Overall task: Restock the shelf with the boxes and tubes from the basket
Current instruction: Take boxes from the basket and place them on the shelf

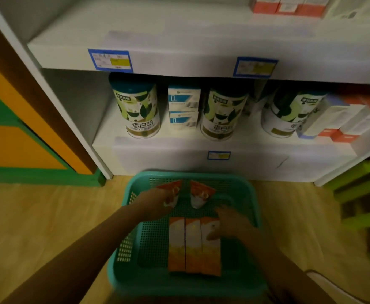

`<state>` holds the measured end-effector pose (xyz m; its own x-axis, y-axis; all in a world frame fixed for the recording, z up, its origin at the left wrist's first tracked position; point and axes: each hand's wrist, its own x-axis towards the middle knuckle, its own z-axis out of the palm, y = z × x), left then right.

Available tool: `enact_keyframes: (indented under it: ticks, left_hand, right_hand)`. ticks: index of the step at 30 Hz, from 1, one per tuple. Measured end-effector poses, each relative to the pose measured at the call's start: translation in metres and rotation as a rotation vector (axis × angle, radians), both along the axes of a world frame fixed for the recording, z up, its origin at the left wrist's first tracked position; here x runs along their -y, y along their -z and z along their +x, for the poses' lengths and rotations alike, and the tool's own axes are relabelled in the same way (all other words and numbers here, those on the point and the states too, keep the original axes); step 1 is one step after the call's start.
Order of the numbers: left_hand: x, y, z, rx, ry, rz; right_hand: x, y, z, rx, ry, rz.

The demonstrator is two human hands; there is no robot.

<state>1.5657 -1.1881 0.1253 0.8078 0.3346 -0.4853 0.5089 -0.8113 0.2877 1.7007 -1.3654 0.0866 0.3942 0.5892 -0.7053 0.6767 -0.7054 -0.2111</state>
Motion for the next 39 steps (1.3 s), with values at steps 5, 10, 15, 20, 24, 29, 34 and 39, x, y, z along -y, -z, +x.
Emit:
enact_keyframes:
  ticks: [5,10,15,20,24,29,34,39]
  left_hand:
    - [0.005,0.018,-0.006,-0.098,0.034,0.006]
    - [0.011,0.028,-0.01,-0.158,0.046,-0.008]
    - [0.018,0.045,-0.007,-0.174,0.047,-0.021]
    - [0.024,0.07,-0.002,-0.206,0.026,-0.06]
    - [0.032,0.085,-0.002,-0.256,-0.019,-0.117]
    - [0.036,0.091,-0.001,-0.284,0.03,-0.089]
    - [0.032,0.08,0.002,-0.227,-0.025,-0.201]
    - [0.023,0.058,-0.001,-0.137,-0.031,-0.337]
  right_hand:
    - [-0.004,0.026,-0.007,0.009,0.023,-0.09]
    - [-0.01,0.027,-0.017,0.132,-0.049,-0.095]
    - [-0.01,0.017,-0.023,0.043,0.04,-0.017]
    - [-0.003,0.0,-0.016,-0.104,0.12,0.065]
    - [0.005,-0.006,-0.01,-0.094,0.104,0.091]
    - [0.017,-0.007,-0.007,-0.1,0.153,0.153]
    - [0.025,-0.008,-0.007,-0.113,0.178,0.203]
    - [0.027,-0.021,-0.008,-0.079,0.138,0.258]
